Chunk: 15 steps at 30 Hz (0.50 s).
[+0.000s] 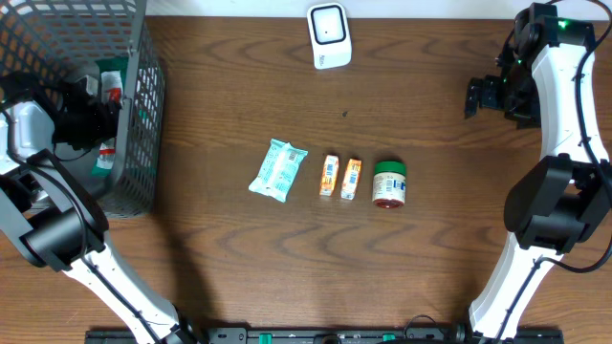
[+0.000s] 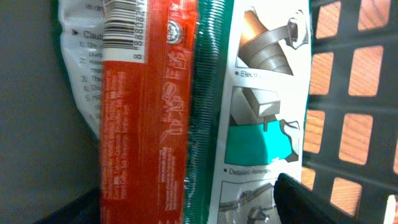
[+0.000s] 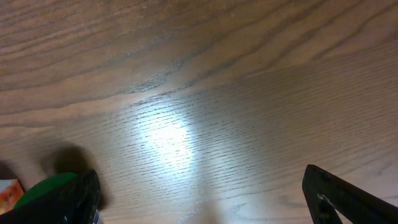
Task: Scan the item barcode
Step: 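Grasp a red stick packet in the basket with the left gripper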
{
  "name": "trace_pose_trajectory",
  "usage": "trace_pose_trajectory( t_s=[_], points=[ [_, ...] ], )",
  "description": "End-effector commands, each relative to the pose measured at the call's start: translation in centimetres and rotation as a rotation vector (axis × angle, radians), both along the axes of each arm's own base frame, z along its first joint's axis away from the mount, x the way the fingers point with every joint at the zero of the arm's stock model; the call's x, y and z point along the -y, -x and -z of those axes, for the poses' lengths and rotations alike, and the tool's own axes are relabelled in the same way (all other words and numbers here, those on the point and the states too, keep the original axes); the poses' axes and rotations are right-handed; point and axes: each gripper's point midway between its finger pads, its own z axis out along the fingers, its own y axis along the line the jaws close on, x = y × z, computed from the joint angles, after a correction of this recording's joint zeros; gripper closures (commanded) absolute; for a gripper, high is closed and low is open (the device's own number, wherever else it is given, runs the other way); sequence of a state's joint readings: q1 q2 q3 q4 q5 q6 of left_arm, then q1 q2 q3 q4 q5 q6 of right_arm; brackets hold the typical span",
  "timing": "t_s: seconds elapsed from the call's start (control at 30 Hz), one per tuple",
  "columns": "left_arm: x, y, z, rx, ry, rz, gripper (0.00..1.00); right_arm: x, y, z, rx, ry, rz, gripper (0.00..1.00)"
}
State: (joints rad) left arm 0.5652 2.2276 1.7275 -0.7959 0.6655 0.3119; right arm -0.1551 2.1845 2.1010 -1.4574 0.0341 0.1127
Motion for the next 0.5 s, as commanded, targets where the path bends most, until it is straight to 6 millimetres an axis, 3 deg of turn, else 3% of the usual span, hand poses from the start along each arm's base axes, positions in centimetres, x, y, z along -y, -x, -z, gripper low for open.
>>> trace_pose_trajectory(
  t_s=[0.0,0.03,0.07,0.27,0.37,0.47],
  points=[
    [2.2,0.7,2.4,-0.054,0.073,0.032,0.67,0.2,-0.2,-0.2,0.009,0.008,-0.004,0.01],
    [2.2,0.6,2.4,-0.052,0.072,0.032,0.86,0.2,-0.2,-0.2,0.008,0.008,-0.005,0.01],
    [2.2,0.6,2.4,-0.051,0.071,0.032,0.93,0.2,-0.2,-0.2,0.008,0.008,-0.005,0.01],
    [0.7,0.1,0.7,-0.023,0.061,-0.018,0.93,0.2,-0.2,-0.2,0.009,0.008,-0.005,0.01],
    [-0.6,-0.4,-2.1,0.022,0.043,-0.069,0.93,0.2,-0.2,-0.2,0.009,0.008,-0.005,0.01],
    [-1.9,-0.8,-6.3,0.104,0.003,-0.111,0.93,0.2,-0.2,-0.2,0.009,0.008,-0.005,0.01]
  ],
)
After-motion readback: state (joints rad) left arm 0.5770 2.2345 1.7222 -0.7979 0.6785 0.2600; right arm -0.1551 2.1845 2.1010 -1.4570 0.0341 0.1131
